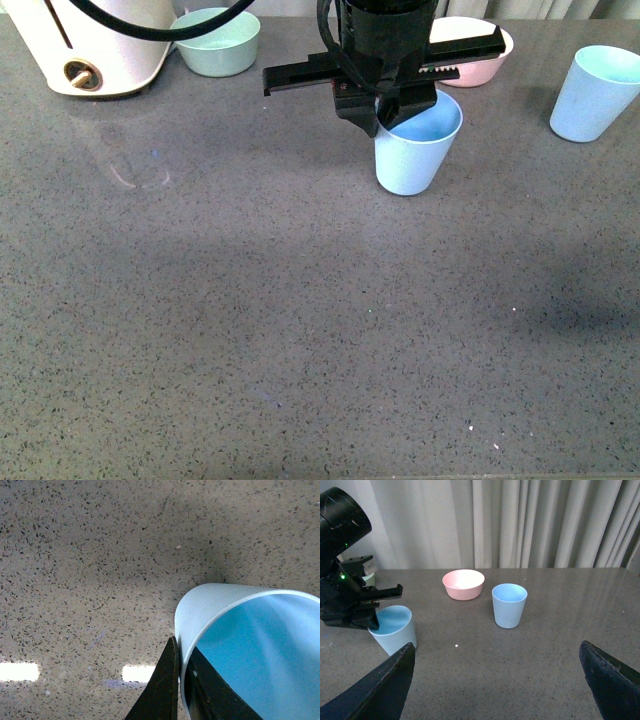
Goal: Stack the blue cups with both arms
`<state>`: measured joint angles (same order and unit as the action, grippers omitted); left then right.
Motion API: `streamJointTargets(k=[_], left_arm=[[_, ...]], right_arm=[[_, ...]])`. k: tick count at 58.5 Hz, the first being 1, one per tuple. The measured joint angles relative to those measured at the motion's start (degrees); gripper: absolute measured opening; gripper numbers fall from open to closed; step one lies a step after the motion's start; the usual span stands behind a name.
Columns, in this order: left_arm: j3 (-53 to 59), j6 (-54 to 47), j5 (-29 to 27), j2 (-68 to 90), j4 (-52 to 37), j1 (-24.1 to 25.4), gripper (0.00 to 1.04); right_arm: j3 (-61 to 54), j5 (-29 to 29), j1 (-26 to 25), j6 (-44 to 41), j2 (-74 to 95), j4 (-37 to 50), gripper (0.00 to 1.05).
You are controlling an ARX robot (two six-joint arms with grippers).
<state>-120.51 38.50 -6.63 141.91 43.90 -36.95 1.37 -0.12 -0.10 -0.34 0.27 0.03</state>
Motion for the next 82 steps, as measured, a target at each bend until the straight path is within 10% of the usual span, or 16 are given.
streamJointTargets(k=[12, 41, 82], left_arm=[[-2.8, 0.1, 0.7, 1.9, 0.1, 0.4, 0.02], [-14.0, -0.9, 2.2, 6.3, 2.9, 2.1, 0.97], [10.3, -3.5, -0.6, -13.3, -16.5, 8.0, 0.96]], right_arm=[[0.0, 0.0, 0.0, 0.0, 0.0, 0.0, 0.96], [0.0, 0.0, 0.0, 0.0, 0.0, 0.0, 0.96], [0.0, 0.0, 0.0, 0.0, 0.0, 0.0, 0.96]])
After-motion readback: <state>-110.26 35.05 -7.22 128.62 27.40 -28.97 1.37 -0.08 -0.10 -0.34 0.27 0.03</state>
